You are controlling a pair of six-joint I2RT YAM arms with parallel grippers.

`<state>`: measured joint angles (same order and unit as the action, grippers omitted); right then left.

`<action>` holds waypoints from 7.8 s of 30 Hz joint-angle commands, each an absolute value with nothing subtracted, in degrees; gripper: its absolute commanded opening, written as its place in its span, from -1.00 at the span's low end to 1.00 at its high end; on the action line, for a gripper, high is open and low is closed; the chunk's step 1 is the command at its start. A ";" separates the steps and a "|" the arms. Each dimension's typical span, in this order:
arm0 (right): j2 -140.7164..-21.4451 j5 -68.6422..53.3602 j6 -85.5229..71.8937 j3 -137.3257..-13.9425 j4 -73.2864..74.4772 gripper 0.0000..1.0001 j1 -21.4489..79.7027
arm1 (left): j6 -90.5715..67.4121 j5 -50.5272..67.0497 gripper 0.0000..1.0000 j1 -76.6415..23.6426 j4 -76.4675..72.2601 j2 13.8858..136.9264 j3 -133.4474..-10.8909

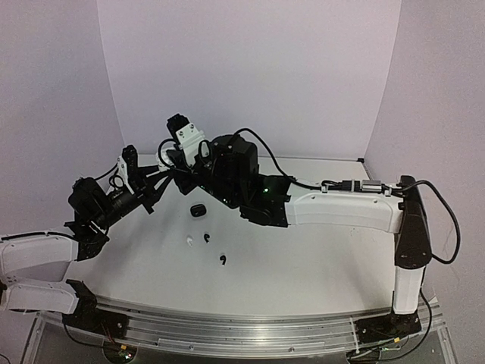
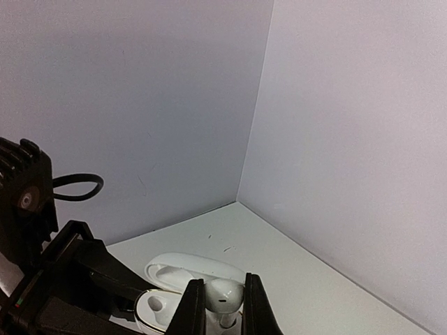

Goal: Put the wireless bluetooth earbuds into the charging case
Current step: Insert the right earbud into the right side groove of the charging case, then move the left earbud to the center of the board.

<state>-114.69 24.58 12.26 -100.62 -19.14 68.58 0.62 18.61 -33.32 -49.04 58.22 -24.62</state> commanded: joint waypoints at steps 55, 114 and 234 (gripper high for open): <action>-106.23 -1.42 14.14 -95.03 -23.61 -1.00 63.12 | 10.33 25.10 -1.00 -31.38 -57.17 56.51 -26.65; -111.02 1.98 10.43 -97.59 -26.85 -1.00 62.67 | 5.92 23.83 -1.00 -30.50 -56.89 57.22 -27.51; -107.80 6.04 -14.51 -104.20 -15.67 0.71 58.29 | -2.72 15.99 -1.00 -29.07 -52.46 56.38 -29.29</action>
<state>-113.84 8.03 -1.92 -101.74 -16.81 62.38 -1.26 19.05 -29.53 -50.16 57.93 -26.26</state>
